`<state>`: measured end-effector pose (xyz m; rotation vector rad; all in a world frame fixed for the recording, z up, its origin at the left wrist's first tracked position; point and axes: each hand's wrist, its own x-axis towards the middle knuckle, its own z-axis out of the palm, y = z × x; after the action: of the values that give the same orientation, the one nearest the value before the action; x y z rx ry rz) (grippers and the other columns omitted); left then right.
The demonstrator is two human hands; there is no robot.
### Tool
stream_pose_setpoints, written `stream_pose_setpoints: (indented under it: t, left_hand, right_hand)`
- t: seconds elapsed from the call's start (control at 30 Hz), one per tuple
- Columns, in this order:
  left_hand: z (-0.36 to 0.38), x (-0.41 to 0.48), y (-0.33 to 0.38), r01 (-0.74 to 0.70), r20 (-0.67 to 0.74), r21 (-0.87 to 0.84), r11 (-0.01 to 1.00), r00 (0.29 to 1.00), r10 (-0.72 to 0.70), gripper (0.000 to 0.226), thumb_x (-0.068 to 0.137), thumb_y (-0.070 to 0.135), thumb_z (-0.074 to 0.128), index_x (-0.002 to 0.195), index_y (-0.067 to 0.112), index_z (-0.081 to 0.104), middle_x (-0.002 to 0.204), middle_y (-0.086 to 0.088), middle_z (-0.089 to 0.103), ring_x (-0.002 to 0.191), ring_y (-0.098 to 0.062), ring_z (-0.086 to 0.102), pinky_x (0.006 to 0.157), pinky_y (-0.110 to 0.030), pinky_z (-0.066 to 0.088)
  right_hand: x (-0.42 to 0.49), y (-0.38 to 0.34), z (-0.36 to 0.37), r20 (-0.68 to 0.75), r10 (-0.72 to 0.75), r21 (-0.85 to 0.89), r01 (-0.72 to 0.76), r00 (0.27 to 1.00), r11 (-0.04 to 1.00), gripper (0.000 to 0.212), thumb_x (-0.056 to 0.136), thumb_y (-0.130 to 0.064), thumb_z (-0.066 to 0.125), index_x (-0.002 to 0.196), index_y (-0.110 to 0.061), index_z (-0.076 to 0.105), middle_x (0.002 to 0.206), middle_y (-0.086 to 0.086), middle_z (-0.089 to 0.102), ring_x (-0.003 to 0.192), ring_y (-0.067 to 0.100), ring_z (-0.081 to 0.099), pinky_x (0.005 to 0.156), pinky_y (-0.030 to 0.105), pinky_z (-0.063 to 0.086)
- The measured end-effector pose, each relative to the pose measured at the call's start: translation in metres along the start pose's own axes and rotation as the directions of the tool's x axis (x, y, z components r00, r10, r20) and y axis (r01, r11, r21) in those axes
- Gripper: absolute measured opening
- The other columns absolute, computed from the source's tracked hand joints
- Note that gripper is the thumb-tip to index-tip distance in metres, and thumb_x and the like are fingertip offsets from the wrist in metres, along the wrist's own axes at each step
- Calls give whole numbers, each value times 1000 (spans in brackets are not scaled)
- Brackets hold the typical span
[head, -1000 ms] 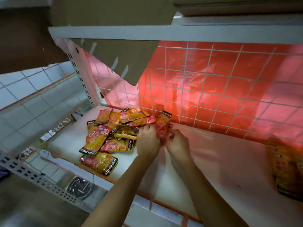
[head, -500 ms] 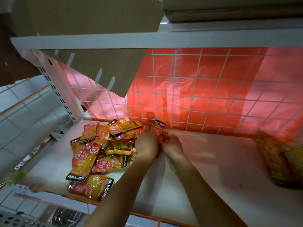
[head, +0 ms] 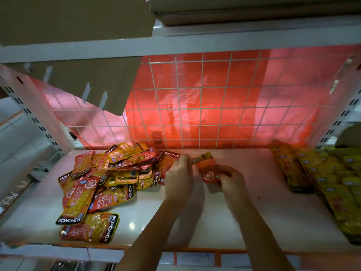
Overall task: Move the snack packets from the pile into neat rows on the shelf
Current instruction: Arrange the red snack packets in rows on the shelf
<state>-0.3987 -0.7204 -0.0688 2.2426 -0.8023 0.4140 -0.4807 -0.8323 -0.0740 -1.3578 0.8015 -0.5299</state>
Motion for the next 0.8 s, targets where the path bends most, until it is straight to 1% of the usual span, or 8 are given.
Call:
stream_pose_setpoints:
  t: [0.1,0.17,0.27,0.4,0.5,0.6,0.7,0.8]
  left_hand:
    - [5,-8,20,105,7,-259,960,994,-107,30,92,34,37,79,16,57,74,0,62,65,-16,54,60,-25,29]
    - [9,-12,32,187,54,-395,899,982,-181,23,94,33,48,78,19,57,71,6,61,66,-11,56,60,-22,36]
    - [15,-14,50,305,159,-580,755,952,-263,12,85,15,70,80,19,59,74,10,62,67,3,57,61,-9,42]
    - [33,-17,72,408,283,-699,587,912,-298,25,76,-3,72,84,17,59,77,3,62,64,-2,56,62,-16,47]
    - [39,-19,93,393,299,-760,518,919,-258,39,73,-17,67,96,13,56,84,3,57,63,4,56,65,-19,48]
    - [42,-18,113,389,327,-807,444,921,-212,62,74,-23,63,122,13,47,111,3,50,85,17,56,71,-12,51]
    - [51,-16,131,417,371,-843,340,908,-193,89,75,-21,65,138,33,31,135,1,44,112,-3,56,86,-32,55]
    - [60,-21,165,526,499,-839,139,846,-189,96,78,-22,60,146,32,21,123,-9,55,92,-21,64,80,-42,52]
  right_hand:
    - [-10,-6,-27,-42,32,101,-28,999,994,37,82,14,47,79,-13,71,80,7,71,83,26,66,72,33,54]
    - [-16,-8,-45,-56,24,97,-18,998,995,41,78,16,43,88,-10,74,90,13,72,90,30,67,75,35,55]
    - [-30,-9,-73,-69,-119,-130,110,990,985,55,77,14,51,73,-36,75,78,-12,73,83,12,66,73,28,54]
    - [-43,-10,-106,-88,-195,-317,158,977,935,39,68,-15,66,68,-54,70,74,-23,70,71,-1,63,65,20,48]
    - [-51,-20,-128,-149,-272,-354,206,951,912,30,74,-19,66,67,-48,71,75,-27,69,74,-5,64,70,23,50]
    - [-58,-30,-149,-207,-416,-406,309,885,860,35,81,-6,72,72,-40,68,66,-27,64,67,-11,60,61,8,42]
    - [-60,-36,-172,-338,-420,-276,338,842,900,17,81,-10,73,74,-25,72,67,-14,68,67,4,63,57,11,42]
    - [-64,-44,-204,-453,-305,3,344,838,939,11,88,-7,63,81,-9,72,63,-8,68,59,4,62,52,17,47]
